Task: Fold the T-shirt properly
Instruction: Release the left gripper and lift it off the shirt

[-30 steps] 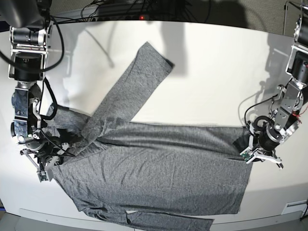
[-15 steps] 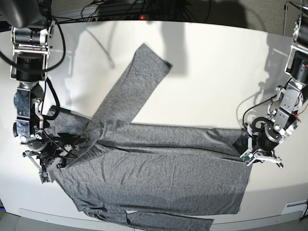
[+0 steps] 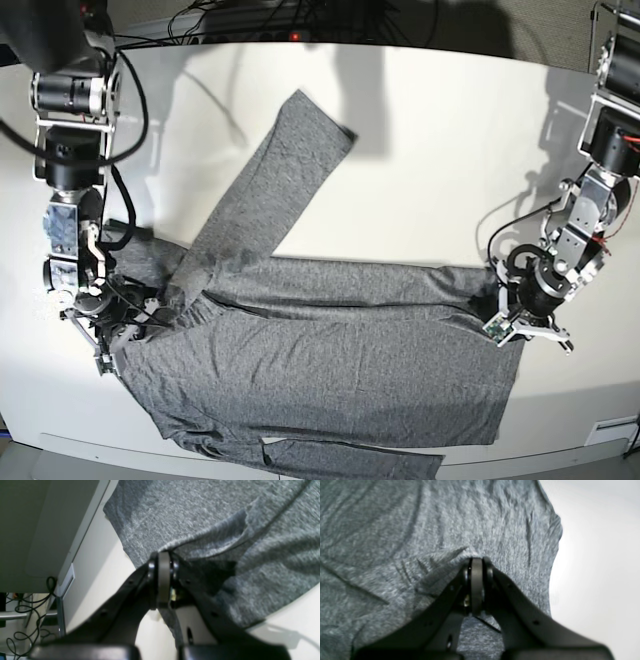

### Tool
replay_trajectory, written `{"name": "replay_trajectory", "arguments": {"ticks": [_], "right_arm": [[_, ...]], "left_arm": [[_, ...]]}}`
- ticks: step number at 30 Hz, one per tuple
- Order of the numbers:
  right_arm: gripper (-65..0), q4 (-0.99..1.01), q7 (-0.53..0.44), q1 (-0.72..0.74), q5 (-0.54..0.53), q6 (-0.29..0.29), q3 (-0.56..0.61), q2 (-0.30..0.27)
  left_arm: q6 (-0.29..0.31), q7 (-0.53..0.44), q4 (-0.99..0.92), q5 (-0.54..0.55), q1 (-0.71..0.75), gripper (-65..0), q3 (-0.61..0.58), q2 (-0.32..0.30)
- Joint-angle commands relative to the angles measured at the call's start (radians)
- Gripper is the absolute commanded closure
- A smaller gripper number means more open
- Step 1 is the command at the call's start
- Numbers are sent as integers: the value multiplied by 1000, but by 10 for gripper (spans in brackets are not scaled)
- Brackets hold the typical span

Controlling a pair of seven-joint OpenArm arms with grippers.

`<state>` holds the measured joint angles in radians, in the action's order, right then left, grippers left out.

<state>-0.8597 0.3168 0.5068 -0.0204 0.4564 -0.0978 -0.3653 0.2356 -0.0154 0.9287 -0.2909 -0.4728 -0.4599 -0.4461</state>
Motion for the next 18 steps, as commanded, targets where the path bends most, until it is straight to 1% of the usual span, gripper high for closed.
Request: {"name": "replay_trajectory", "arguments": {"ticks": [1,4,8,9,14,16,18], "right_arm": [[0,2,-33,55,-5,-5,-7,-14],[0,42,-33,95,-5,-5,-6,-13],[0,51,-45,117,-5,-19,-7,-14],[0,51,-48,119,-5,-27,-6,-13],[0,53,-57,118,-5,-27,-6,-6],[0,53,-69,119,-5,-28,-7,-5],[0,53,-77,119,-2,-29,-6,0]], "left_arm": [[-19,-15,13,4,-38,0,8,-11],[-20,-12,-13,5,-52,0,8,-10],[-20,-32,-156,5,-106,0,8,13],[-20,-51,-202,5,-122,0,8,20],[-19,-211,-375,5,-174,0,8,59],[-19,-246,-404,5,-180,0,8,74],[-19,-248,-413,5,-181,0,8,86]]}}
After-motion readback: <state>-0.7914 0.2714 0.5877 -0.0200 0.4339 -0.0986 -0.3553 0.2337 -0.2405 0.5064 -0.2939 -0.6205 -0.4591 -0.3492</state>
